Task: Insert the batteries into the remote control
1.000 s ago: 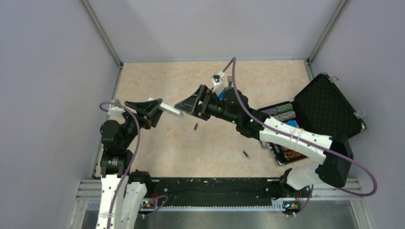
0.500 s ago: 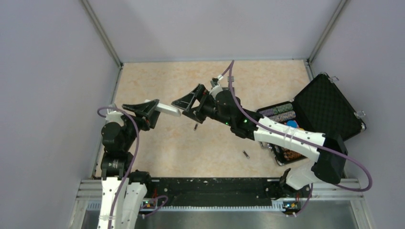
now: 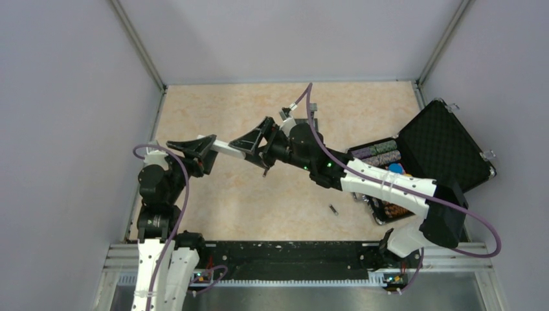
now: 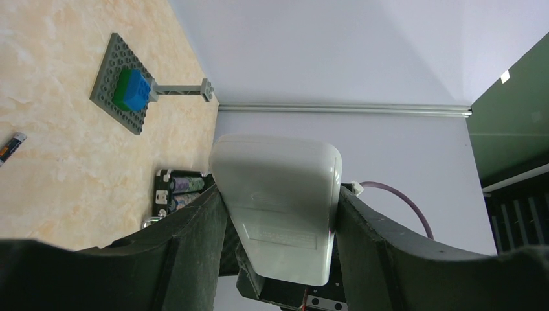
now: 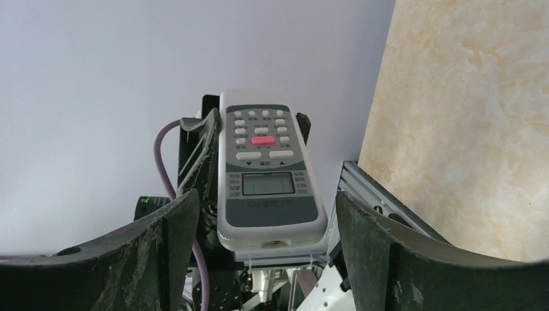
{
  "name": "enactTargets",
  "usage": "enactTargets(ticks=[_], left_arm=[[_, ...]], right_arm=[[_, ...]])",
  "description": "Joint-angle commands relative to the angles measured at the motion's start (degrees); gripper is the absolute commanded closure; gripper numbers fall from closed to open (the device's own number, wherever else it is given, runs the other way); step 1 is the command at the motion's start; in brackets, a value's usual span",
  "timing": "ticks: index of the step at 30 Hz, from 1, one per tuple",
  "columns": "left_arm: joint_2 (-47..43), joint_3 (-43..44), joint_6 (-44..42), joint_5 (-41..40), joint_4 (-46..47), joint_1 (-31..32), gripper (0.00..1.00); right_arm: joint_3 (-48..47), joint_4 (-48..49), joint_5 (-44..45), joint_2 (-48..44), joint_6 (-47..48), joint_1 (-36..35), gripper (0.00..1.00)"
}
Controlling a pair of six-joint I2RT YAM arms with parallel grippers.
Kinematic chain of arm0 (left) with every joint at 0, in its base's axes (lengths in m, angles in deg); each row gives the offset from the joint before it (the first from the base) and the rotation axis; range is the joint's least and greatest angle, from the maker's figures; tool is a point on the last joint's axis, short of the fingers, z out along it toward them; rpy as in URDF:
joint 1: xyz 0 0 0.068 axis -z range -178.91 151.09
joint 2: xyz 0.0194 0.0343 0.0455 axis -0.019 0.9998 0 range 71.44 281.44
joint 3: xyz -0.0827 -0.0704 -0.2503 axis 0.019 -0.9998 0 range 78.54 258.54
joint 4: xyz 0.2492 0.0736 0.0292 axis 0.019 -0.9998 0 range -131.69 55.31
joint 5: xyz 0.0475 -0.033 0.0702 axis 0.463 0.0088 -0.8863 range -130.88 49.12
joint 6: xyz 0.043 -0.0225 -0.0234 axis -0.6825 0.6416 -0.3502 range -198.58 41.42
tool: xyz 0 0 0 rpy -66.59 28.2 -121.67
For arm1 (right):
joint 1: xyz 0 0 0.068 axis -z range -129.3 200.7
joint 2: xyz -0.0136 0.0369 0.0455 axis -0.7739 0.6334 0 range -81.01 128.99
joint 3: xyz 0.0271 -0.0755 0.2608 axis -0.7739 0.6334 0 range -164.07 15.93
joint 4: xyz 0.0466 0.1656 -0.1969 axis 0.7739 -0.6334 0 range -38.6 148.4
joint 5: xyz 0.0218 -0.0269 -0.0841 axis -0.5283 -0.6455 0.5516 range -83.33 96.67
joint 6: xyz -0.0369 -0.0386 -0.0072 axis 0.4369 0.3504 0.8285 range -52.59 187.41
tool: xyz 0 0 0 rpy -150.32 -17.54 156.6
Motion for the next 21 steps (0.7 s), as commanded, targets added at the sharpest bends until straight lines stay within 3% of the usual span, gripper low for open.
enactTargets(ticks=[1,7,15,21], left_arm=[[0.16,-0.29,0.91,0.71,2.16,0.07,1.00],[0.22,-0.77,1.28,1.27,2.17,0.10,1.00],[0.18,-0.98,1.37,1.76,2.87,0.10,1.00],[-0.23,-1.09,1.09,2.58,3.35,0.06,1.00]], right_arm=[[-2.44,4.53,-1.41,0.36,-1.06,-0.66,0.25],[-3.35,4.98,-3.63,1.55,-2.02,-0.72,0.36],[-2.80,5.46,-4.51,2.31,-3.71,-0.63,0.35],[-1.99,5.85,-3.69,1.96,-3.98,-0.62,0.52]])
